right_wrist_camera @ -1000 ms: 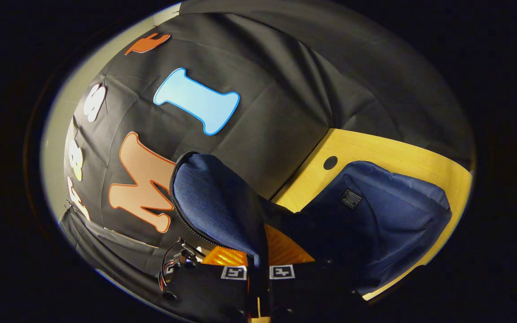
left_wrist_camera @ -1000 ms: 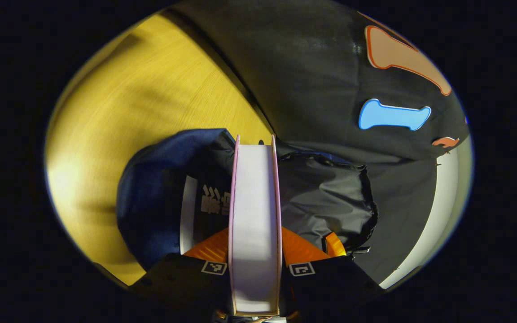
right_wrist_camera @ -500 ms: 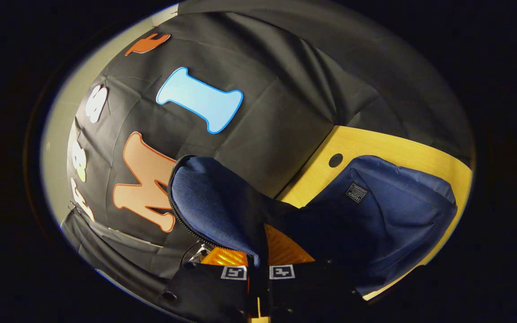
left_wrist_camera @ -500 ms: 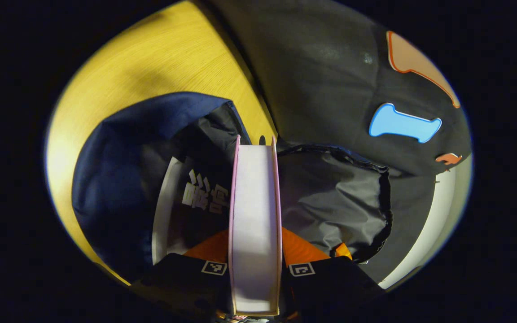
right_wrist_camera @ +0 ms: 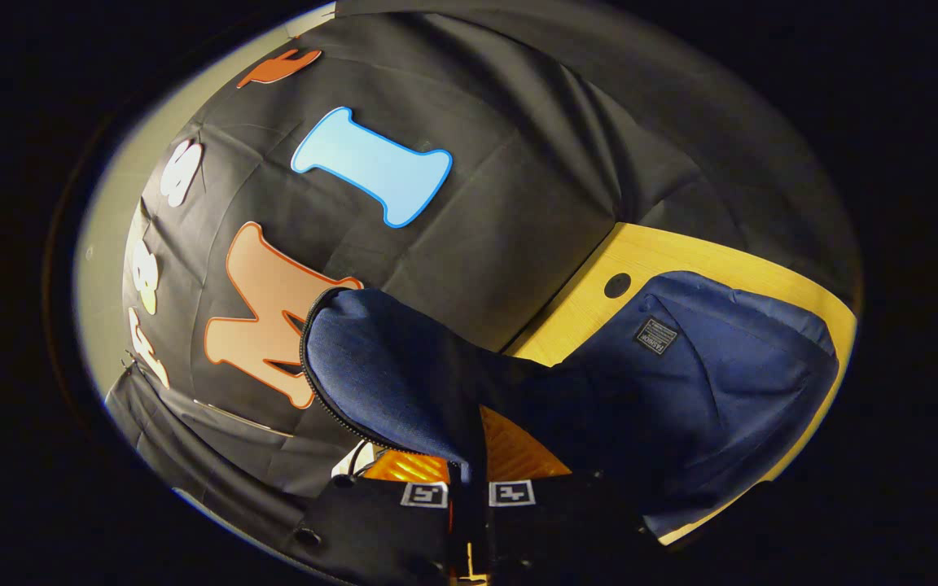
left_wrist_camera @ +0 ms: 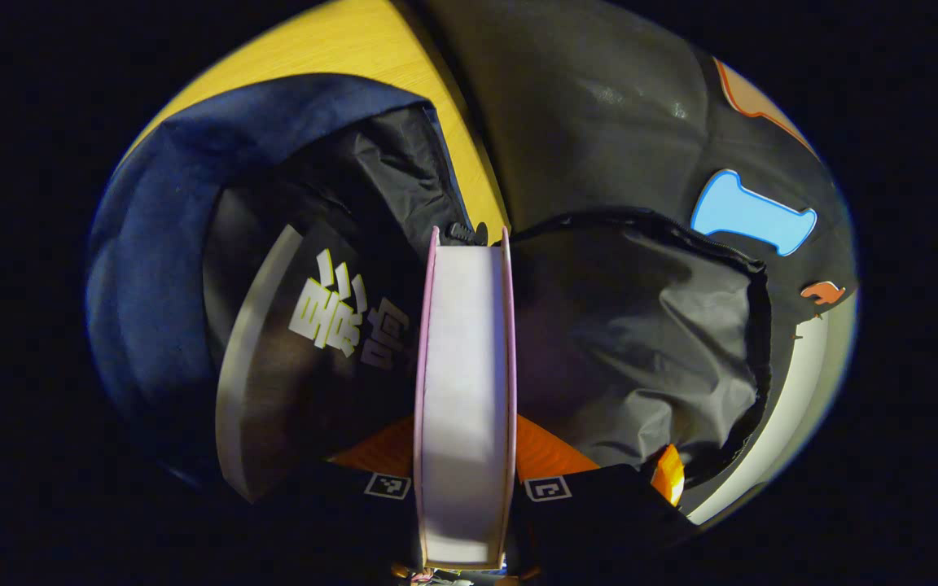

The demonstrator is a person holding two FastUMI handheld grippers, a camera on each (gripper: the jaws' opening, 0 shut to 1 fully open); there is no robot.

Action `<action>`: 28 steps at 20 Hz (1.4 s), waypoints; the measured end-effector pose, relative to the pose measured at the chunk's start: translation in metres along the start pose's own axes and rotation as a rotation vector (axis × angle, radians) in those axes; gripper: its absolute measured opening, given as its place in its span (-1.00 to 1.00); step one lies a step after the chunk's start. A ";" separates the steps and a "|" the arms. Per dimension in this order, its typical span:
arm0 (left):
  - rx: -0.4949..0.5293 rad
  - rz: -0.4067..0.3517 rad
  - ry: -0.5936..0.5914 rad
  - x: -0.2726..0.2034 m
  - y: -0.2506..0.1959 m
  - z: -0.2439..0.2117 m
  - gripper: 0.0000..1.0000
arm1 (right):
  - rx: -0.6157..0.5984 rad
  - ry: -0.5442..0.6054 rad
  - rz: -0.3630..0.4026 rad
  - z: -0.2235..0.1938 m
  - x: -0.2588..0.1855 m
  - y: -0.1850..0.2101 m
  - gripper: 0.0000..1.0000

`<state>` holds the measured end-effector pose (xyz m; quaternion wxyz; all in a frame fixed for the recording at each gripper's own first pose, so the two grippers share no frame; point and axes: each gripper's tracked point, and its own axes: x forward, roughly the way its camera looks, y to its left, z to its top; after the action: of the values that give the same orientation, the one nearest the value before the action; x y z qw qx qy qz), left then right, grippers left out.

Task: Open the schoolbag, grab two books from the bookshelf and put them into the schoolbag.

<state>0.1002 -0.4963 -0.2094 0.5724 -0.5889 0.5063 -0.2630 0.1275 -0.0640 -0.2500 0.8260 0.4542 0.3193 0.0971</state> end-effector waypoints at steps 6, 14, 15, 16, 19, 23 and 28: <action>0.092 0.052 -0.008 -0.006 0.003 0.000 -0.34 | -0.011 -0.003 -0.008 0.000 -0.002 -0.003 -0.92; 0.595 0.409 -0.078 -0.055 0.021 0.037 0.82 | -0.032 0.008 -0.037 -0.009 0.000 -0.006 -0.92; 0.621 0.413 -0.104 -0.064 0.014 0.043 0.90 | -0.027 0.007 -0.039 -0.010 0.000 -0.007 -0.91; 0.655 0.423 -0.126 -0.071 0.011 0.051 0.82 | -0.025 0.009 -0.041 -0.013 0.001 -0.007 -0.91; 0.799 0.468 -0.203 -0.110 -0.006 0.074 0.80 | -0.039 0.009 -0.046 -0.015 0.001 -0.009 -0.89; 0.948 0.484 -0.330 -0.170 -0.044 0.096 0.90 | -0.037 -0.003 -0.054 -0.015 0.001 -0.010 -0.89; 1.100 0.497 -0.532 -0.259 -0.105 0.118 0.89 | -0.069 -0.006 -0.064 -0.019 0.000 -0.011 -0.91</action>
<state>0.1457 -0.2332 -0.0654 0.9392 -0.1209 0.2601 -0.1888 0.1141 -0.0570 -0.2663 0.8449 0.4152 0.3275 0.0803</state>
